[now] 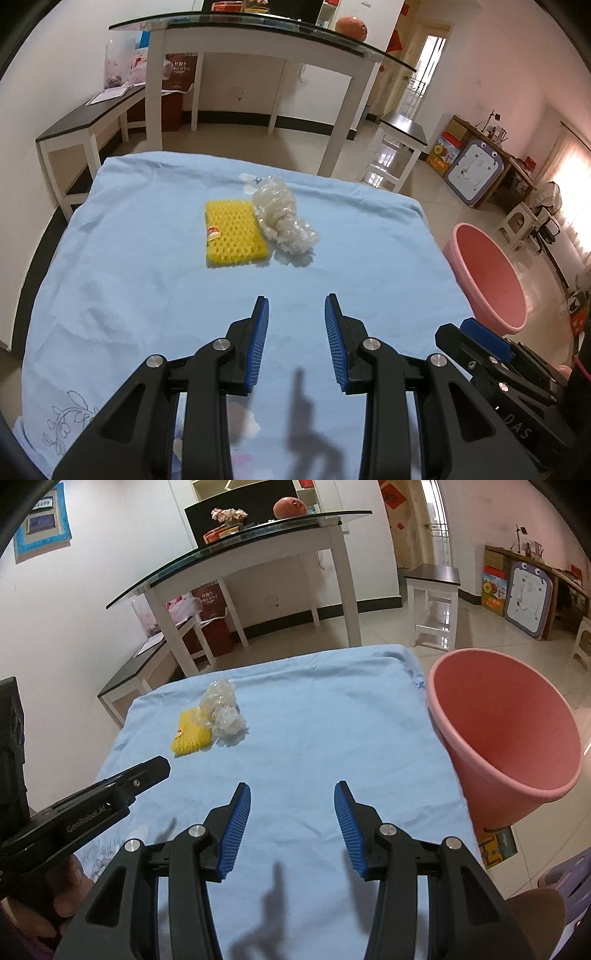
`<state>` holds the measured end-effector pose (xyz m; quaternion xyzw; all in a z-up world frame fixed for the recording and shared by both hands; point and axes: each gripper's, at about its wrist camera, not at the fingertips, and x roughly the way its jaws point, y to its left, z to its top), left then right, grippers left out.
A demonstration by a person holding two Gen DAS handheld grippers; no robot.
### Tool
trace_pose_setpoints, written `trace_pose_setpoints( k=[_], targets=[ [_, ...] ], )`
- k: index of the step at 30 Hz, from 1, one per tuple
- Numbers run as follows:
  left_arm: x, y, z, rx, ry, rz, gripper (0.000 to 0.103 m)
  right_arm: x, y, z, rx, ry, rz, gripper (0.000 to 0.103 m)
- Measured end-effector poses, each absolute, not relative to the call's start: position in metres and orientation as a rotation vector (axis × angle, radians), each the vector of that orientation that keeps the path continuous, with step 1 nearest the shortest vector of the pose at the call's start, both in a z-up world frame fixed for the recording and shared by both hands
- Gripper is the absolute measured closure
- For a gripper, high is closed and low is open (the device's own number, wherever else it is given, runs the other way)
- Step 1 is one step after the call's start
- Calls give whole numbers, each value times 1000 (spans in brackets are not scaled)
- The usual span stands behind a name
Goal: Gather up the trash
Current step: 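Move both tools back over the table toward the yellow net and plastic bag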
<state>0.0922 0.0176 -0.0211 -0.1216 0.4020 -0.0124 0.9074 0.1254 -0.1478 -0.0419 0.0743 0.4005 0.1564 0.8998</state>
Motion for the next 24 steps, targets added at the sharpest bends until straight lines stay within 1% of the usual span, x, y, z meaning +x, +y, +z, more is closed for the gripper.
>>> trace_pose_setpoints(
  k=[14, 24],
  targets=[
    [94, 64, -37, -311, 847, 26, 71, 145, -124, -55, 133, 867, 370, 56],
    [111, 94, -43, -367, 862, 50, 71, 168, -101, -59, 121, 874, 415, 56]
  ],
)
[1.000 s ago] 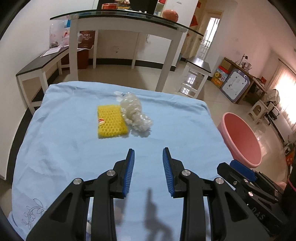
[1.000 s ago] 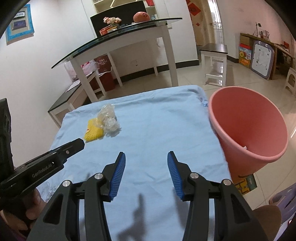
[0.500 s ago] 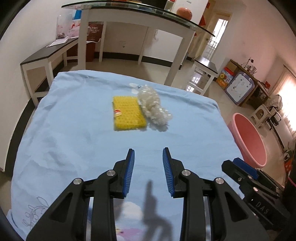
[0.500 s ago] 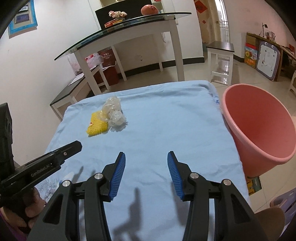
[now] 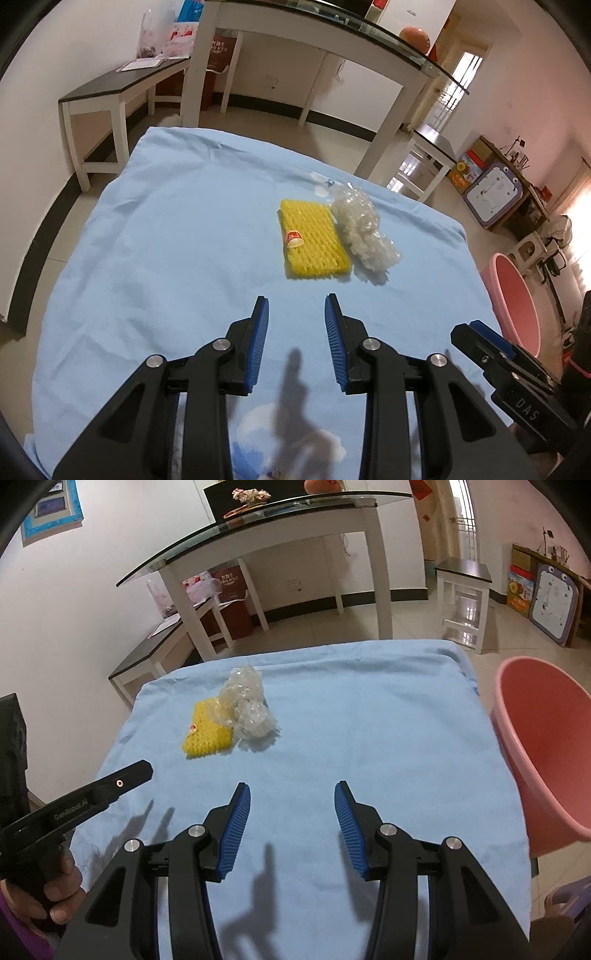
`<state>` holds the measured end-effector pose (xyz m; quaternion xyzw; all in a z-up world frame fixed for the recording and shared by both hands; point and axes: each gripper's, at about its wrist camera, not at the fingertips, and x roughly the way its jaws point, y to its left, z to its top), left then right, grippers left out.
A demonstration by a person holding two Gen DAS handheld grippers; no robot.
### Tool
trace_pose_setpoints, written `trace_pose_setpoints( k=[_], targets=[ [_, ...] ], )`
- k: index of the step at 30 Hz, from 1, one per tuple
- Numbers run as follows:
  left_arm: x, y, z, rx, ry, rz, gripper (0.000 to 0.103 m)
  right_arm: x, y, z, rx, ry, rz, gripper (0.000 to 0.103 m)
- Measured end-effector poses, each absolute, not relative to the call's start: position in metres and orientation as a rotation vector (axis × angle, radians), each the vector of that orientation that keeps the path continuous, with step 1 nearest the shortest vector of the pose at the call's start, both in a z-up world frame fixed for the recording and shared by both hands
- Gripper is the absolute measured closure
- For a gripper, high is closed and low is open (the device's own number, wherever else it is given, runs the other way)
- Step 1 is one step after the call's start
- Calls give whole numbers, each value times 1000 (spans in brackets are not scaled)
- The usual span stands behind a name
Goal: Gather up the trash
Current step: 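Move both tools back over the table toward the yellow net and plastic bag, then grasp the yellow foam net with the left tool while the right tool grasps the clear plastic bag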
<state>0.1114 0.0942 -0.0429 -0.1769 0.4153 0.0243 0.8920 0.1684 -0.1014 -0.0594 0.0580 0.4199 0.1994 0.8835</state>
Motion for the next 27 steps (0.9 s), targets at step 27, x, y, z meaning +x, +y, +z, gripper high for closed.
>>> trace_pose_setpoints(
  k=[27],
  targets=[
    [183, 81, -72, -269, 904, 93, 93, 232, -63, -70, 127, 886, 520, 55]
  ],
)
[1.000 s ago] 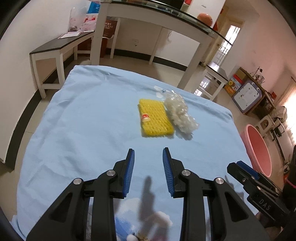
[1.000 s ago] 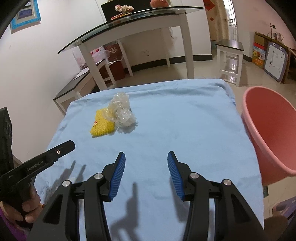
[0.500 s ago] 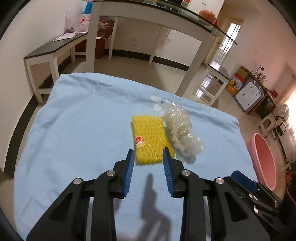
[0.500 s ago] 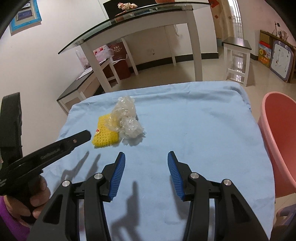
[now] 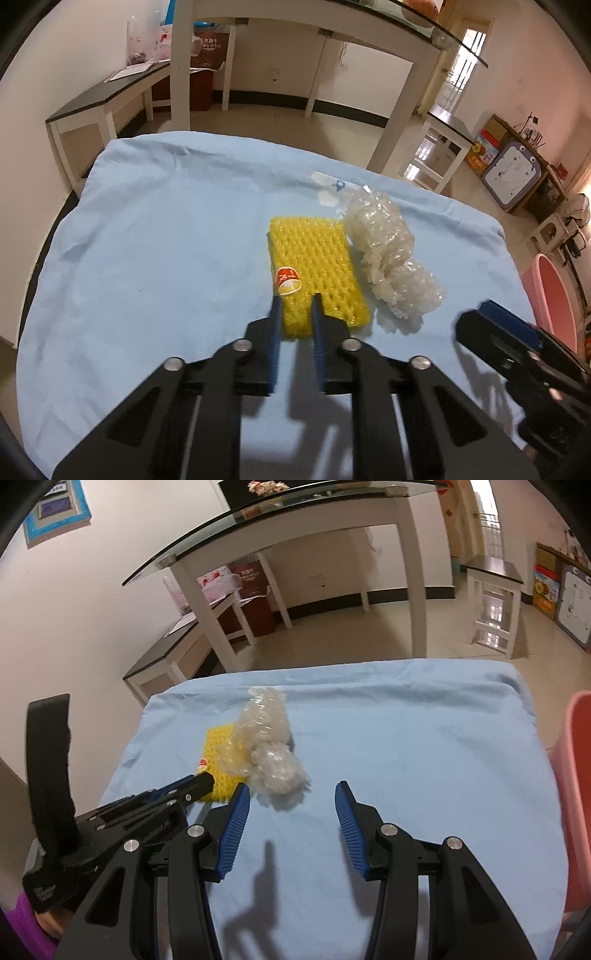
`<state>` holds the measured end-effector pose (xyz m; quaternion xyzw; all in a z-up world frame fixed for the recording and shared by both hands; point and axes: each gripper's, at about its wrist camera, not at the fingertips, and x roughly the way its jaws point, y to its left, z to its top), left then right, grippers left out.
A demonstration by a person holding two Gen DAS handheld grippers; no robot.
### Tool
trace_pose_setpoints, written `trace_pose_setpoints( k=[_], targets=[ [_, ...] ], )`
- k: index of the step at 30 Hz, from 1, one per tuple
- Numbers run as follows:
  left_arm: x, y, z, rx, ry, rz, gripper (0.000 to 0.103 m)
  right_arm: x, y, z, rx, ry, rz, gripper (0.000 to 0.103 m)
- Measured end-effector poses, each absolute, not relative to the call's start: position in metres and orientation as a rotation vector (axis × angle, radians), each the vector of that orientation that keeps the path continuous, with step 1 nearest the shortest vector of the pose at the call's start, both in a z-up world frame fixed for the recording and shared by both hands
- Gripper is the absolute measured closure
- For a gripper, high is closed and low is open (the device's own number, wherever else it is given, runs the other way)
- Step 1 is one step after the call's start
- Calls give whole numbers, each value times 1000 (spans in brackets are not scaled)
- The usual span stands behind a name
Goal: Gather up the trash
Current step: 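Grasp the yellow foam net with the left tool while the right tool grasps the clear plastic bag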
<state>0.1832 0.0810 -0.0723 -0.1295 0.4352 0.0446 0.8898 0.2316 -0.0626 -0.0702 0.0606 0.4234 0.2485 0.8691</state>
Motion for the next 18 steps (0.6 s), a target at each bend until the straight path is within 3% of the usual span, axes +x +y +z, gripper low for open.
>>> trace_pose_setpoints(
  k=[15, 17, 18],
  targets=[
    [159, 100, -54, -326, 879, 110, 95, 259, -25, -88, 64, 917, 536, 55],
    [155, 101, -52, -333, 877, 107, 95, 259, -22, -92, 56, 929, 544, 70],
    [153, 100, -50, -334, 873, 103, 95, 258, -22, -92, 54, 933, 545, 73]
  ],
)
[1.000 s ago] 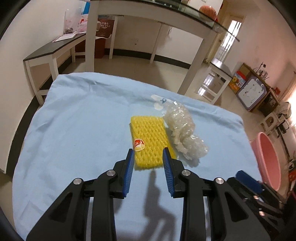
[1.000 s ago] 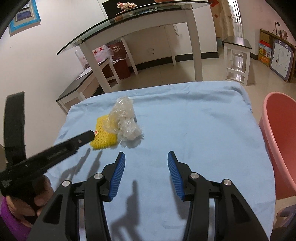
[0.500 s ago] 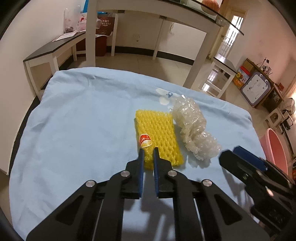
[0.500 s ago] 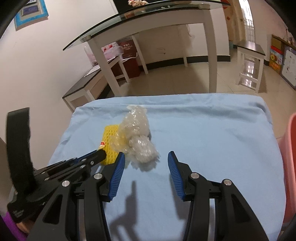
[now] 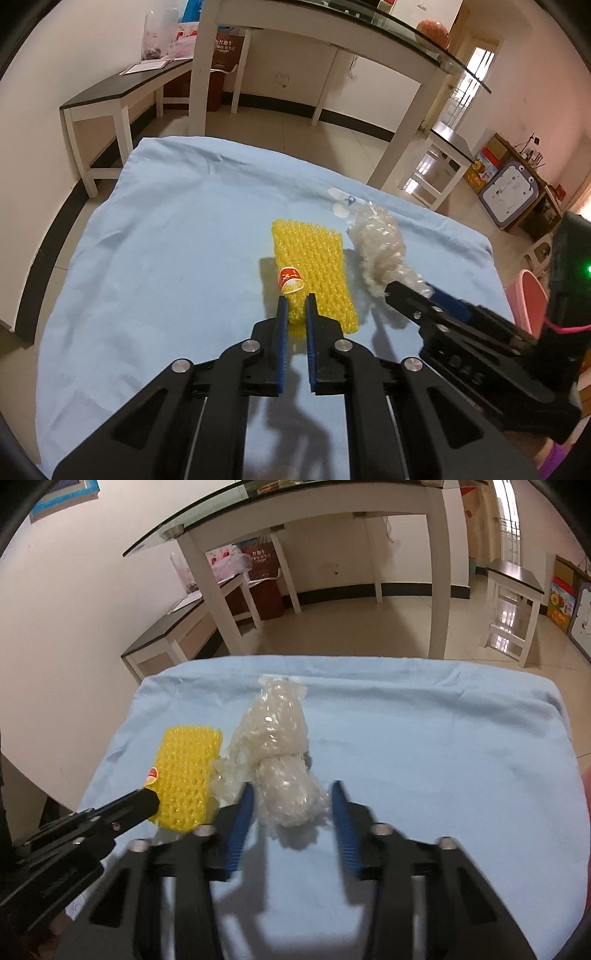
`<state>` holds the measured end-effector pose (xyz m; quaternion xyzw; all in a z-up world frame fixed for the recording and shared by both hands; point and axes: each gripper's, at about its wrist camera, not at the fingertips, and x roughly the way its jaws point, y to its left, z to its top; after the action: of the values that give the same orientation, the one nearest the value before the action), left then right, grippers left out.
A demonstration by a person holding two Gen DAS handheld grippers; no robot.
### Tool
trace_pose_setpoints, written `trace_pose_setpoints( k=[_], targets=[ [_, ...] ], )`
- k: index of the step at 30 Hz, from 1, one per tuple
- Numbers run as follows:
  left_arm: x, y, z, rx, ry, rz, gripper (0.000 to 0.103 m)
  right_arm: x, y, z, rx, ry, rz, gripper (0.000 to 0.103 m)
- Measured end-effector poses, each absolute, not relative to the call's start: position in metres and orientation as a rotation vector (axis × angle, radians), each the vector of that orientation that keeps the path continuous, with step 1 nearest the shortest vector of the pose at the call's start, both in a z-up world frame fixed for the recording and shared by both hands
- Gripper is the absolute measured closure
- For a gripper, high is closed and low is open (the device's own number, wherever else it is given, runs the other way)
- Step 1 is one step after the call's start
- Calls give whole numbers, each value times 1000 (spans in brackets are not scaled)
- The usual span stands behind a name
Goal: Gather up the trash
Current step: 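Grasp the yellow foam net with the left tool while the right tool grasps the clear plastic bag, then carry the yellow net and clear bag over the pink bucket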
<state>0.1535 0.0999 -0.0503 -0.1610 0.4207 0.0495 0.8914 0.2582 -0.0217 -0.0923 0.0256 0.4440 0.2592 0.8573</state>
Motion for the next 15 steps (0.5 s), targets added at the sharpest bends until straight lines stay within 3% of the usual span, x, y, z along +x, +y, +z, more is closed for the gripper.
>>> trace_pose_setpoints(
  k=[4, 15],
  targets=[
    [146, 95, -45, -334, 862, 94, 95, 250, -27, -90, 58, 928, 552, 79],
    [135, 81, -24, -324, 806, 58, 95, 211, -77, -68, 139, 897, 520, 79]
  ],
)
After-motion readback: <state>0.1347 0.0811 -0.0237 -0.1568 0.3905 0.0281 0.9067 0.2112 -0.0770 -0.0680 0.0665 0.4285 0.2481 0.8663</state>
